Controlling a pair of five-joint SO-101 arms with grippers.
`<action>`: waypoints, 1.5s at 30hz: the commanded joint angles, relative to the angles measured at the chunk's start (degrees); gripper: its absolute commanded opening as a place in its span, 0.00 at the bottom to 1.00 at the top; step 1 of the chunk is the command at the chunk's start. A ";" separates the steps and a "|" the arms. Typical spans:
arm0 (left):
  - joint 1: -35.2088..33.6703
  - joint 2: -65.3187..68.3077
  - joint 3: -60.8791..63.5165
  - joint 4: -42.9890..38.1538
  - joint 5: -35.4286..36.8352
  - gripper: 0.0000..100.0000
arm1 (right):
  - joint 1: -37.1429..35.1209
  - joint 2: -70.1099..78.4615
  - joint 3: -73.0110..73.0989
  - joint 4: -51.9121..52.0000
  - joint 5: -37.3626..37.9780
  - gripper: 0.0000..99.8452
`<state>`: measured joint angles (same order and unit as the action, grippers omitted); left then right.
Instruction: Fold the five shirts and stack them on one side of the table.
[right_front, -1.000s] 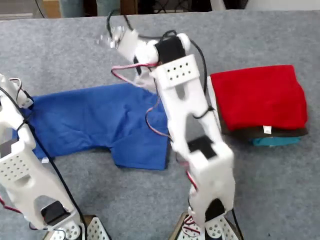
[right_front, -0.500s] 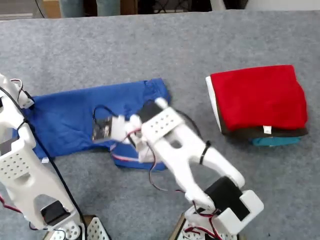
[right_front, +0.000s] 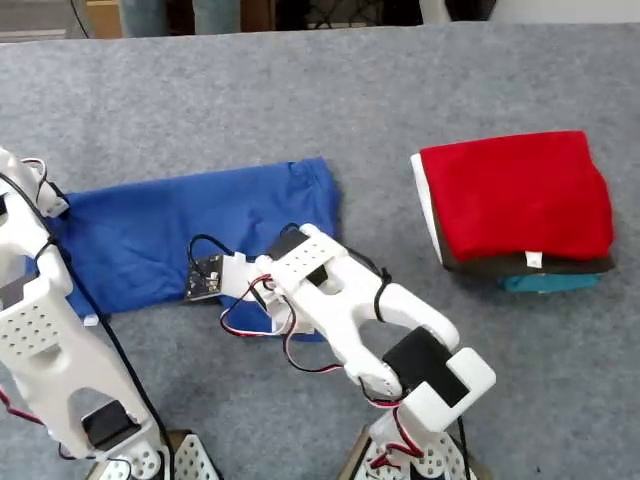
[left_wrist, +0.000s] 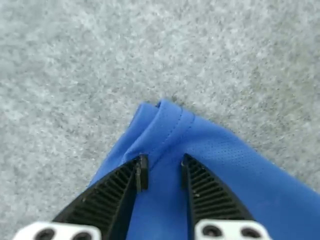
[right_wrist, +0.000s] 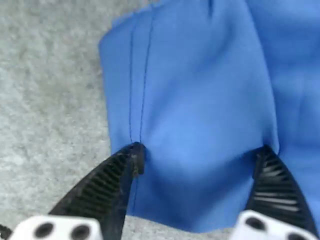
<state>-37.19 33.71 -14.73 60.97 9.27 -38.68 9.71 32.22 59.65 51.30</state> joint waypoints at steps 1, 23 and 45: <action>-0.84 -0.26 -0.92 -0.62 0.26 0.14 | 1.41 2.42 -1.98 -1.58 0.09 0.22; 0.48 -0.09 -0.31 -2.73 -5.27 0.14 | 11.87 37.58 -87.08 41.58 8.09 0.02; 0.84 -0.09 -0.31 -2.90 -5.36 0.14 | 12.31 49.63 -110.99 41.67 1.32 0.57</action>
<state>-37.10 34.07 -14.73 59.03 4.35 -27.34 60.00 -75.56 100.70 54.37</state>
